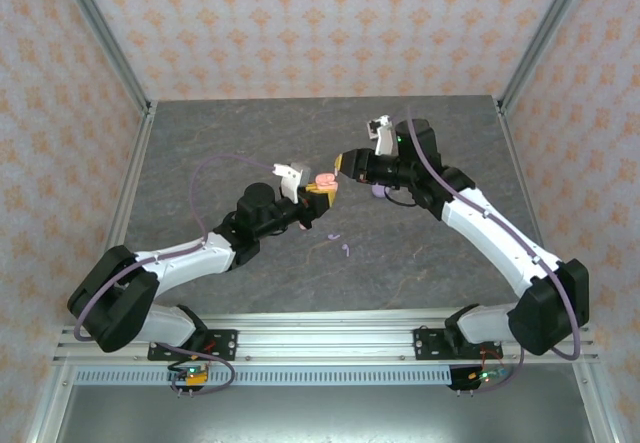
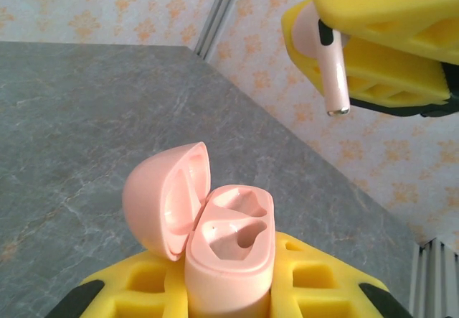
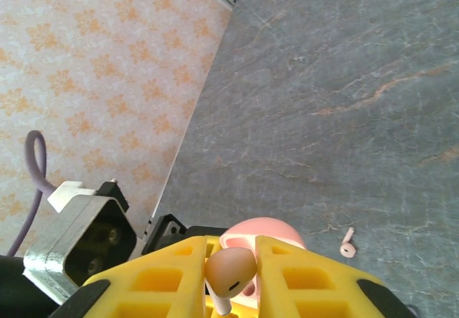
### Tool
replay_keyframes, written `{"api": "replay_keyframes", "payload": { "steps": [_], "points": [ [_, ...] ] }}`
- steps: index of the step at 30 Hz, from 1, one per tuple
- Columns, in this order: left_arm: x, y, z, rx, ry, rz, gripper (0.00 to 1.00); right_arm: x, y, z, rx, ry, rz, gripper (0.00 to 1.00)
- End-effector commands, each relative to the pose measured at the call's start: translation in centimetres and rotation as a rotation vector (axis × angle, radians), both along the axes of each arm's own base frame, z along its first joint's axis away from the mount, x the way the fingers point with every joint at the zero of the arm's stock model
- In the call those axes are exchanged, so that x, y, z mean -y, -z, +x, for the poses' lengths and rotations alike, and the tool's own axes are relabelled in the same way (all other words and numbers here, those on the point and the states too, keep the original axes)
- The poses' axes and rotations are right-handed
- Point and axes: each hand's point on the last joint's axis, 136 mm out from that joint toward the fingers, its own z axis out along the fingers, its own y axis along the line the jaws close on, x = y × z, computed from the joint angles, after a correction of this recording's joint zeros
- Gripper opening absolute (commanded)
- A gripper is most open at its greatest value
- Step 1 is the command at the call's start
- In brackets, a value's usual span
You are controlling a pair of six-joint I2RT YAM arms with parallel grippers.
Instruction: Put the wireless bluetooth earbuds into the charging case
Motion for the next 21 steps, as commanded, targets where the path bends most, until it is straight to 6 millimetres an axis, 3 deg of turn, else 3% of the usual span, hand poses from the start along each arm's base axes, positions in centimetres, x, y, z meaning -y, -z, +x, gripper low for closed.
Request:
{"api": "replay_keyframes", "payload": {
  "steps": [1, 13, 21],
  "points": [
    [1.1, -3.8, -0.1, 0.065, 0.04, -0.095, 0.04, -0.5, -3.6, -0.2, 0.107, -0.013, 0.037, 0.22],
    [1.6, -6.3, -0.9, 0.099, 0.092, -0.129, 0.04, -0.1, -5.1, -1.0, 0.204, 0.021, 0.005, 0.22],
    [1.8, -7.3, -1.3, 0.107, 0.109, -0.147, 0.04, -0.2, -5.0, -1.4, 0.211, 0.009, 0.0, 0.22]
  ]
}}
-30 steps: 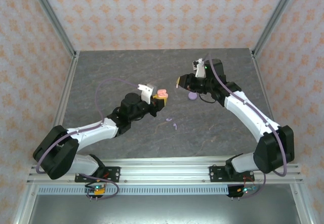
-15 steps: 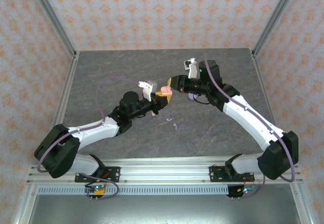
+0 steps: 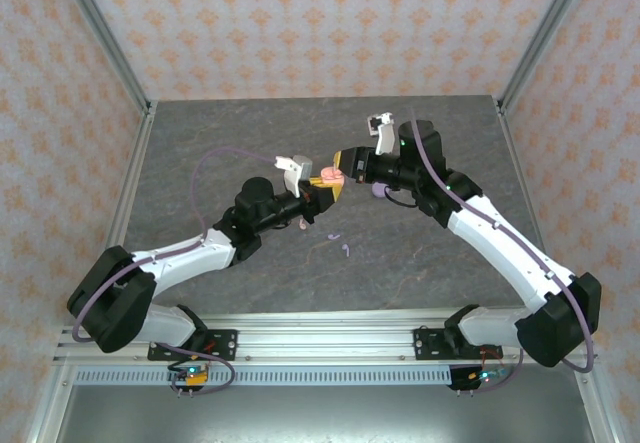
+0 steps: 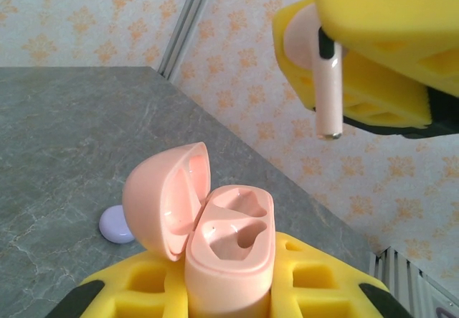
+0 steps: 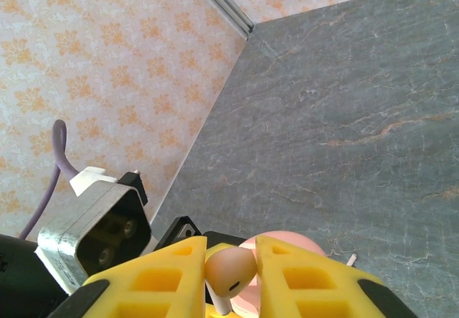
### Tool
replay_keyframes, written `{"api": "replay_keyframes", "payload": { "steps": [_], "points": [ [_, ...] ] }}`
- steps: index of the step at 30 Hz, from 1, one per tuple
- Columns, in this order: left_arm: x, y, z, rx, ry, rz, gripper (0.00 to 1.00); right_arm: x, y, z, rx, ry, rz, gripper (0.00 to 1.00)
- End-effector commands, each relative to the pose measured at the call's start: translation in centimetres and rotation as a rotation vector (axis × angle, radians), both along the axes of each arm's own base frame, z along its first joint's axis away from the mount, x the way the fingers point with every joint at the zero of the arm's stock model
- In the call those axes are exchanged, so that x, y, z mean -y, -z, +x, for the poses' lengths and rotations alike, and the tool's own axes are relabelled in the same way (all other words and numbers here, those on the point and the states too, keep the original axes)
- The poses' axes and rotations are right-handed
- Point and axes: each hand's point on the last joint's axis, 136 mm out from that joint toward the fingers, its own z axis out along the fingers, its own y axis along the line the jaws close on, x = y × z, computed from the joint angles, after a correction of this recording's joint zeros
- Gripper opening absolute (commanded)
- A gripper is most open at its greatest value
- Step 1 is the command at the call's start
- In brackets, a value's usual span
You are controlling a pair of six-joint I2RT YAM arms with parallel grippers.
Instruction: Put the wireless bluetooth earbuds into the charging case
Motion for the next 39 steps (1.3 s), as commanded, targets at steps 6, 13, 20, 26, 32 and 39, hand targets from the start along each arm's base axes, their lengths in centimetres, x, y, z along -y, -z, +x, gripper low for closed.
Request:
{"api": "replay_keyframes", "payload": {
  "steps": [6, 13, 20, 26, 32, 39],
  "points": [
    [0.7, -4.9, -1.3, 0.093, 0.057, -0.079, 0.04, -0.2, -1.8, -0.4, 0.078, -0.012, -0.003, 0.23],
    [0.7, -5.2, -1.3, 0.097, 0.058, -0.074, 0.04, -0.3, -1.6, -0.5, 0.077, -0.019, -0.01, 0.23],
    [0.6, -5.3, -1.1, 0.095, 0.042, -0.071, 0.04, -0.4, -1.4, -0.8, 0.075, -0.033, -0.023, 0.23],
    [0.7, -5.5, -1.0, 0.094, 0.042, -0.07, 0.04, -0.7, -1.1, -1.0, 0.069, -0.048, -0.034, 0.23],
    [0.4, -5.4, -0.7, 0.091, 0.018, -0.064, 0.04, -0.6, -1.1, -1.3, 0.072, -0.055, -0.043, 0.23],
    [0.4, -5.2, -0.7, 0.095, 0.022, -0.044, 0.03, -0.3, -0.7, -1.5, 0.067, -0.058, -0.072, 0.23]
  ]
}}
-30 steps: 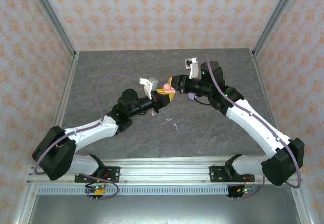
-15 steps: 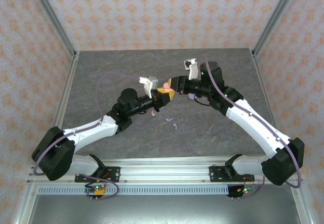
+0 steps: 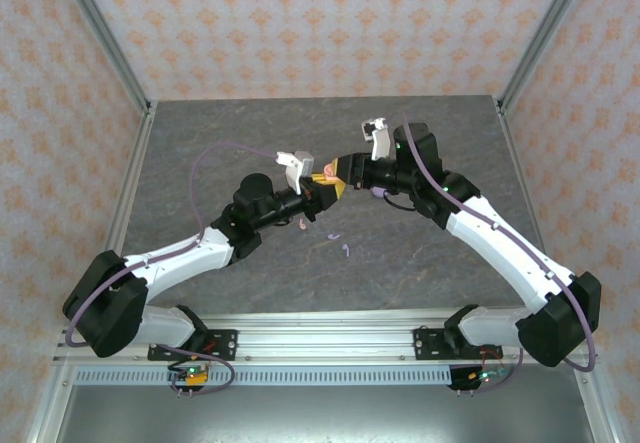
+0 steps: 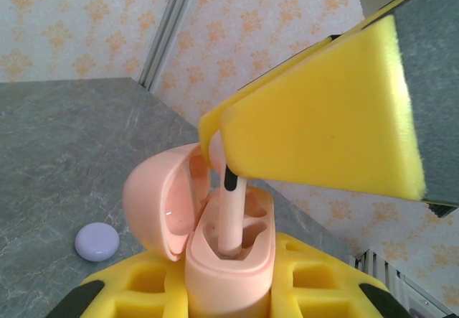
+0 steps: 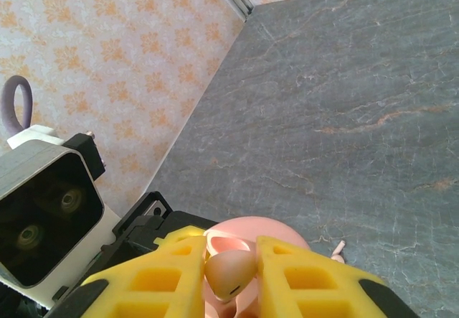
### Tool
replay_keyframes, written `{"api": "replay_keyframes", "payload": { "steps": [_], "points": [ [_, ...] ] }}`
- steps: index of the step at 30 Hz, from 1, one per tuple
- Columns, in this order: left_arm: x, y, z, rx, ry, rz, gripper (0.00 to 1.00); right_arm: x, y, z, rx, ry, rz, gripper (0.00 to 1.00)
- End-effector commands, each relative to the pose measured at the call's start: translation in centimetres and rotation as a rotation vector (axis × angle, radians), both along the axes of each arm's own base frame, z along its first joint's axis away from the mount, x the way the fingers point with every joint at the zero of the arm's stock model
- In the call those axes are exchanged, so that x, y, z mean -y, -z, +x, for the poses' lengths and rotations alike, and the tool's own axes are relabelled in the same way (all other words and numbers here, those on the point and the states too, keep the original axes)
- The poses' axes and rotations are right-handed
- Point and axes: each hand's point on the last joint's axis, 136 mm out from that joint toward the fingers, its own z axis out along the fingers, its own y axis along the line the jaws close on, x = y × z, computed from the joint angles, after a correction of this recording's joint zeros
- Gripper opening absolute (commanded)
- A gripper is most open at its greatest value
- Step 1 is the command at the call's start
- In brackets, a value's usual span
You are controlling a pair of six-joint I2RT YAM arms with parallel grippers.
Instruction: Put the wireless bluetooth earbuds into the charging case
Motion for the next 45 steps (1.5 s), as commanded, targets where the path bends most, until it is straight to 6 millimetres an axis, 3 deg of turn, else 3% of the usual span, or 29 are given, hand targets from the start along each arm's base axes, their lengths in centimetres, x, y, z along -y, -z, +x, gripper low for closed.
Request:
{"api": "replay_keyframes", "payload": {
  "steps": [1, 13, 34, 45],
  "points": [
    [-0.2, -2.9, -0.1, 0.079, -0.011, -0.017, 0.03, 0.1, -1.7, -0.6, 0.046, -0.013, -0.005, 0.23],
    [-0.6, -1.6, -0.4, 0.113, -0.017, 0.076, 0.03, 0.4, -2.4, -1.1, 0.058, -0.018, -0.002, 0.23],
    [-0.1, -2.4, -0.5, 0.117, 0.002, 0.054, 0.04, -0.5, -0.9, -2.1, 0.021, -0.087, -0.038, 0.23],
    [0.3, -1.9, -0.8, 0.126, 0.026, 0.088, 0.03, -0.9, -1.4, -2.5, 0.027, -0.108, -0.043, 0.35]
  ]
}}
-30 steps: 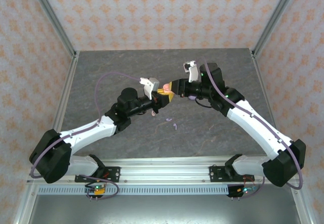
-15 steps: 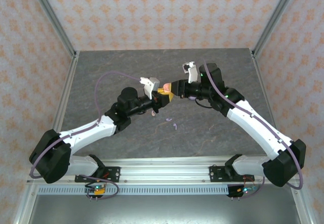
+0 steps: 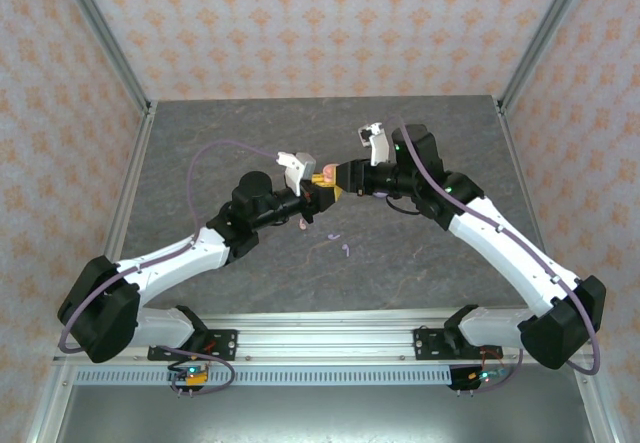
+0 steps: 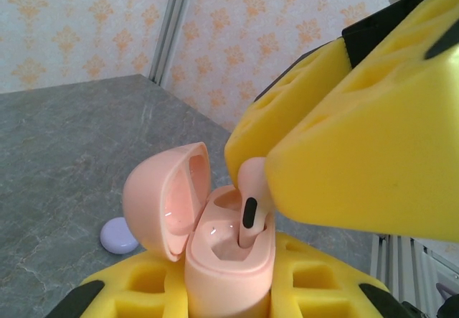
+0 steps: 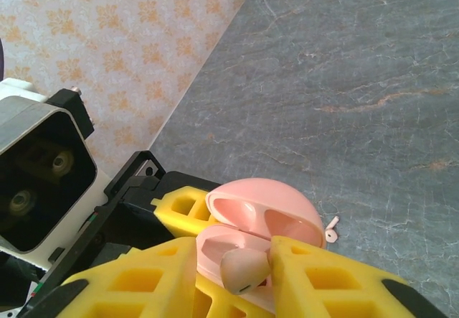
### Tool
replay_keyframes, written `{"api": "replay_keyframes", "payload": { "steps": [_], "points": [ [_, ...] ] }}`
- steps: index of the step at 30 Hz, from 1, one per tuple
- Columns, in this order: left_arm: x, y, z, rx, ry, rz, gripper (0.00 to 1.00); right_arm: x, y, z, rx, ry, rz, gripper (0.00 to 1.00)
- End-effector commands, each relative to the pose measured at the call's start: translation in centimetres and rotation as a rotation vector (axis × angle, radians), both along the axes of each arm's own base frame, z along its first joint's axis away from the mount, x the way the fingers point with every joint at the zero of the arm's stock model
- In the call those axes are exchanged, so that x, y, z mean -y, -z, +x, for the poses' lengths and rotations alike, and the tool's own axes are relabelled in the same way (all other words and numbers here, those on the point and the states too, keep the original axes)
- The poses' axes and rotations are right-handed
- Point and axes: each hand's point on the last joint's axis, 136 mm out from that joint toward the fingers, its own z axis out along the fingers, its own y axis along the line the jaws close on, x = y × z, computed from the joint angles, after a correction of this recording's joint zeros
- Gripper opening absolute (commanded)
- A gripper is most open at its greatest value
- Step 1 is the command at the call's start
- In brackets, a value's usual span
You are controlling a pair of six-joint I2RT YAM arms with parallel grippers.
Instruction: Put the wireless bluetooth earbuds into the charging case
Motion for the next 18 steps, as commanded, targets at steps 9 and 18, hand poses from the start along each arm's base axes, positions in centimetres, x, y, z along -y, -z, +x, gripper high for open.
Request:
{"api": "replay_keyframes", "payload": {
  "steps": [9, 18],
  "points": [
    [0.6, -1.4, -0.1, 0.061, 0.004, 0.024, 0.03, -1.2, -2.2, -1.4, 0.03, -0.085, 0.021, 0.41],
    [0.1, -0.9, 0.7, 0.052, -0.046, 0.045, 0.03, -1.1, -2.5, -1.7, 0.03, -0.092, 0.026, 0.41]
  ]
}}
